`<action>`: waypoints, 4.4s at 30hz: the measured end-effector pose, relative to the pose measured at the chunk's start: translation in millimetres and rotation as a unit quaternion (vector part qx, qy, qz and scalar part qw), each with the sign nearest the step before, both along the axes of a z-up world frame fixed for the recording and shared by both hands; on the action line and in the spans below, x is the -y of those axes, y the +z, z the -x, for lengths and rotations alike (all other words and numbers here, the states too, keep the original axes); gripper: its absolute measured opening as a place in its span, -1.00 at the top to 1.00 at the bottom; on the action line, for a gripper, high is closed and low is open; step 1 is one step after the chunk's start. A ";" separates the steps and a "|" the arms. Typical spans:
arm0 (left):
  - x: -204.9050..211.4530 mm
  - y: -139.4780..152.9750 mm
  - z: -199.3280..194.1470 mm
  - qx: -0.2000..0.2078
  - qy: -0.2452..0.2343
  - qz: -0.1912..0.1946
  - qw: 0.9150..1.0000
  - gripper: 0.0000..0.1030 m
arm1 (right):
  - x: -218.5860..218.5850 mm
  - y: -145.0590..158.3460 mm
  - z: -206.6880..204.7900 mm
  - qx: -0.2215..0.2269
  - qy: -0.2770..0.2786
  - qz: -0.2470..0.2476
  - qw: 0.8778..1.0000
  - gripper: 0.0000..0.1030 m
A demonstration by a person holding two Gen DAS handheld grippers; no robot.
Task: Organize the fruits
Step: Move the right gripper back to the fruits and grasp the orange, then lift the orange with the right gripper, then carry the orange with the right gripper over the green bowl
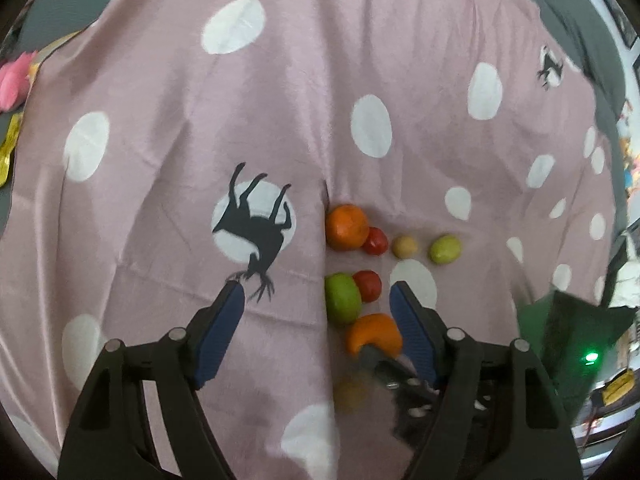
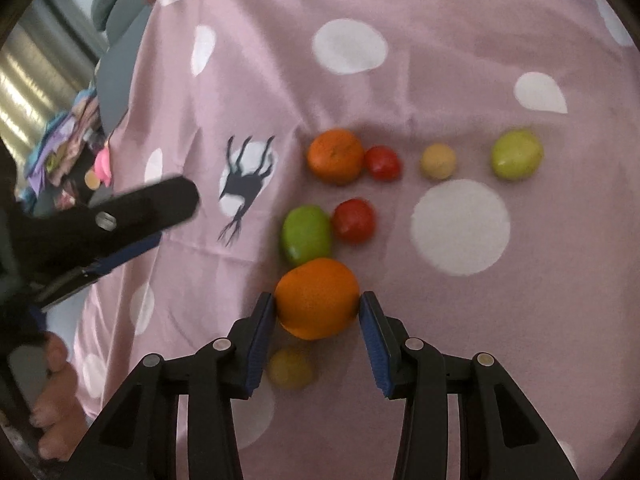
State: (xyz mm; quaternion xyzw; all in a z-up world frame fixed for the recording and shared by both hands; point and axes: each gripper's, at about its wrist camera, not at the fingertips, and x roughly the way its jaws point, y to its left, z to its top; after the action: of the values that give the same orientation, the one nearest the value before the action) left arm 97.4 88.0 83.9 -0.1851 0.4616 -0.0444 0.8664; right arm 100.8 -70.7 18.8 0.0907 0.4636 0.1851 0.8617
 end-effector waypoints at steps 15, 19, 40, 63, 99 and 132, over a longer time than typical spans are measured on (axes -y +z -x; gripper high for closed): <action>32.0 -25.5 -82.3 -0.041 -0.028 -0.022 0.999 -0.08 | 33.7 15.0 -38.9 0.015 -0.029 0.025 0.999 0.29; 38.1 -35.1 -95.0 -0.061 -0.017 -0.042 0.997 -0.08 | 35.1 15.6 -38.4 0.009 -0.026 0.025 0.999 0.30; 36.1 -26.4 -92.0 -0.045 -0.007 -0.042 0.998 0.07 | 10.1 -1.8 -44.6 -0.009 -0.024 0.032 0.999 0.12; 81.2 -54.1 -111.1 -0.045 -0.007 -0.093 0.995 0.28 | 44.1 13.8 -40.8 0.000 -0.067 0.015 0.998 0.12; 146.4 30.5 60.2 0.082 -0.089 -0.075 0.990 0.28 | 136.2 80.0 98.0 0.140 -0.196 0.021 0.970 0.11; 340.3 30.7 47.8 0.102 -0.241 -0.052 0.964 0.27 | 299.8 69.3 161.0 0.151 -0.387 -0.029 0.909 0.11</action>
State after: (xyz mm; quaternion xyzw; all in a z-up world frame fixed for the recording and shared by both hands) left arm 49.6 -252.2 114.6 -0.0178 0.4032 -0.2464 0.8811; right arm -60.2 -370.5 88.0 0.2594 0.2512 -0.1383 0.9222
